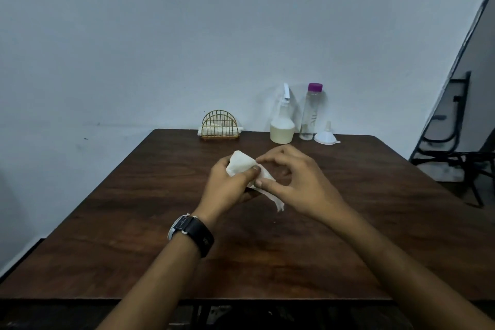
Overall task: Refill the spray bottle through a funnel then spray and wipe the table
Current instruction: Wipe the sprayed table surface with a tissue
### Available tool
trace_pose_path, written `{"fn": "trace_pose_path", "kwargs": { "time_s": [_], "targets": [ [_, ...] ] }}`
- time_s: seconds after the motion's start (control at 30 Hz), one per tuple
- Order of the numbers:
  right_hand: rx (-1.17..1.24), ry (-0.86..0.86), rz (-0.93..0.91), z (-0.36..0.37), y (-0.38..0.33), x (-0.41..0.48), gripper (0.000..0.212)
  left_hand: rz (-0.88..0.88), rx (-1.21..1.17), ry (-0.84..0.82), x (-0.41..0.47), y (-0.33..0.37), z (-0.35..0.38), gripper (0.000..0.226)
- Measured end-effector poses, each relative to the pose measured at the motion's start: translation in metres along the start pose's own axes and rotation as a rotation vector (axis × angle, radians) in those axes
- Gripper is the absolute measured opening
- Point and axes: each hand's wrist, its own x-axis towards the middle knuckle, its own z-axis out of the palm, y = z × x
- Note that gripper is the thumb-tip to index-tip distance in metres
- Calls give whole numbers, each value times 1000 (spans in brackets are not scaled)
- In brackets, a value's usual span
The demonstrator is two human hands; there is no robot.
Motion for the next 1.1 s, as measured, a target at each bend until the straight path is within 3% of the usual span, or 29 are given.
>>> {"fn": "trace_pose_path", "kwargs": {
  "time_s": [0.13, 0.3, 0.4, 0.57, 0.87, 1.1],
  "targets": [
    [-26, -34, 74, -4, -3, -2, 41, -37, -102, -33, -5, 4, 0, 31],
    [21, 2, 136, -3, 0, -9, 27, -68, -155, -95, -6, 10, -4, 56],
    [96, 47, 201, -2, 4, -11, 11, -57, -173, -154, -11, 13, -2, 64],
    [311, 51, 308, -3, 12, -15, 5, -10, -167, -170, -15, 12, -2, 63],
    [636, 93, 396, -5, 10, -22, 10, 111, -170, 4, -21, 15, 6, 64],
    [645, 4, 305, -2, 4, -18, 49, 248, -71, -63, -20, 10, 14, 62]
  ]
}}
